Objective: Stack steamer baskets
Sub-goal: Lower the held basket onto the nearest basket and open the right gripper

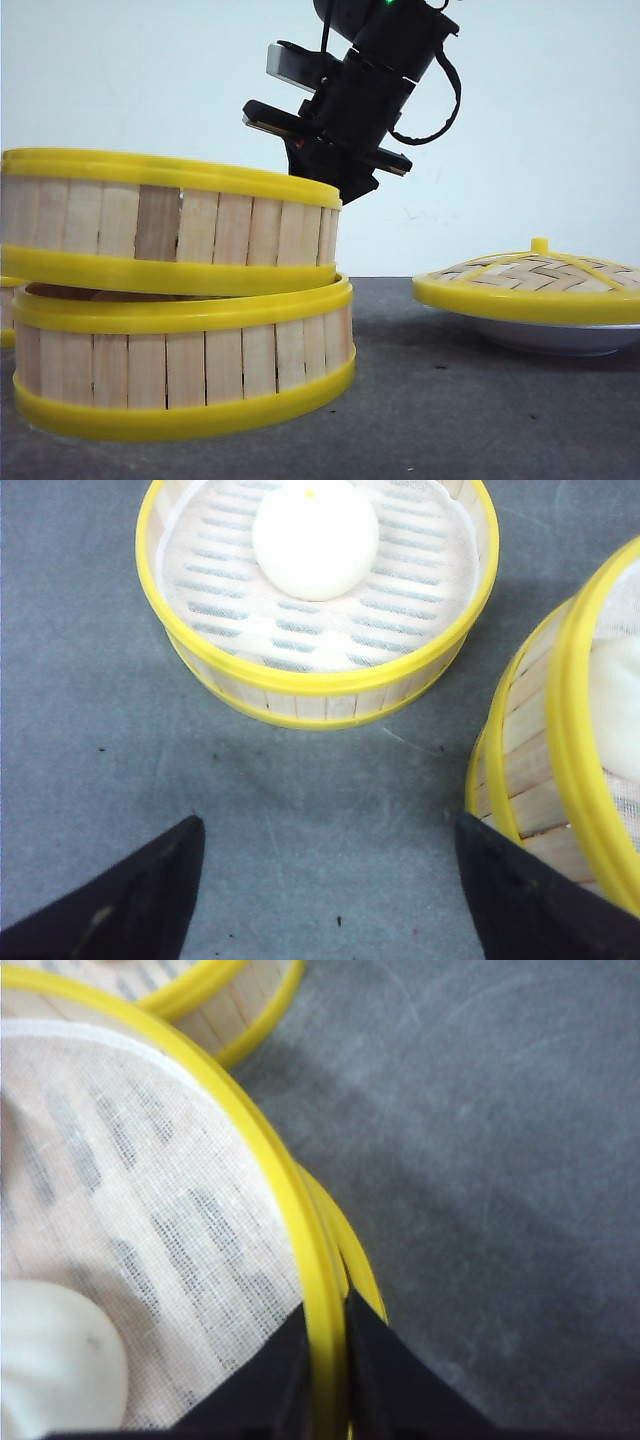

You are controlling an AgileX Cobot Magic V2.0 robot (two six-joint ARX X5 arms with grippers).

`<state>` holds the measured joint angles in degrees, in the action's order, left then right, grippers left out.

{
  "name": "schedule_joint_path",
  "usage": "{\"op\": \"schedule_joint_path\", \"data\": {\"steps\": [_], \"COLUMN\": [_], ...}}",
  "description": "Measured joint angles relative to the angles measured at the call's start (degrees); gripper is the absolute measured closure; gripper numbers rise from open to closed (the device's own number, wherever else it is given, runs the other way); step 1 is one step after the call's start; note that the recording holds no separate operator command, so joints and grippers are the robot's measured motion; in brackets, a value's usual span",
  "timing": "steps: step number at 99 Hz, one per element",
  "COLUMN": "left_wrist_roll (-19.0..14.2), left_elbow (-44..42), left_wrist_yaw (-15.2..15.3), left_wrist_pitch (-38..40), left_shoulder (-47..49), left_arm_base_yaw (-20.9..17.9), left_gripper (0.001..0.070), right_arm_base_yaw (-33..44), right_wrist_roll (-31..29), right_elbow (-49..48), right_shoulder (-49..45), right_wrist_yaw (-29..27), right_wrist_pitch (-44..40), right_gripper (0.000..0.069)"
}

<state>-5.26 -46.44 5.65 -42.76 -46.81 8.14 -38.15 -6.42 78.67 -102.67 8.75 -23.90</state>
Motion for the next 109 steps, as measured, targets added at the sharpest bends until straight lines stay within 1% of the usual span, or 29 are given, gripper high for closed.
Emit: {"op": "schedule_joint_path", "data": {"steps": [9, 21, 31, 57, 109], "left_wrist_roll": [0.0, 0.0, 0.0, 0.0, 0.0], "left_elbow": [0.0, 0.0, 0.0, 0.0, 0.0], "left_wrist_yaw": [0.0, 0.0, 0.0, 0.0, 0.0], "left_wrist_pitch": [0.1, 0.1, 0.1, 0.1, 0.0], "left_shoulder": [0.0, 0.0, 0.0, 0.0, 0.0], "left_arm_base_yaw": [0.0, 0.0, 0.0, 0.0, 0.0], "left_gripper": [0.0237, 0.0237, 0.0237, 0.0237, 0.0237], "right_arm_base_yaw": [0.0, 0.0, 0.0, 0.1, -0.7], "right_wrist_roll": [0.1, 1.7, 2.4, 3.4, 3.3], "right_elbow": [1.8, 4.9, 5.8, 5.8, 6.3], "right_shoulder": [0.0, 0.0, 0.0, 0.0, -2.7], "right_wrist_yaw": [-0.2, -1.5, -2.9, -3.4, -3.1], "right_wrist_pitch": [-3.1, -7.4, -7.1, -8.4, -7.6], "right_gripper": [0.0667, 0.0667, 0.0667, 0.0667, 0.0668]}}
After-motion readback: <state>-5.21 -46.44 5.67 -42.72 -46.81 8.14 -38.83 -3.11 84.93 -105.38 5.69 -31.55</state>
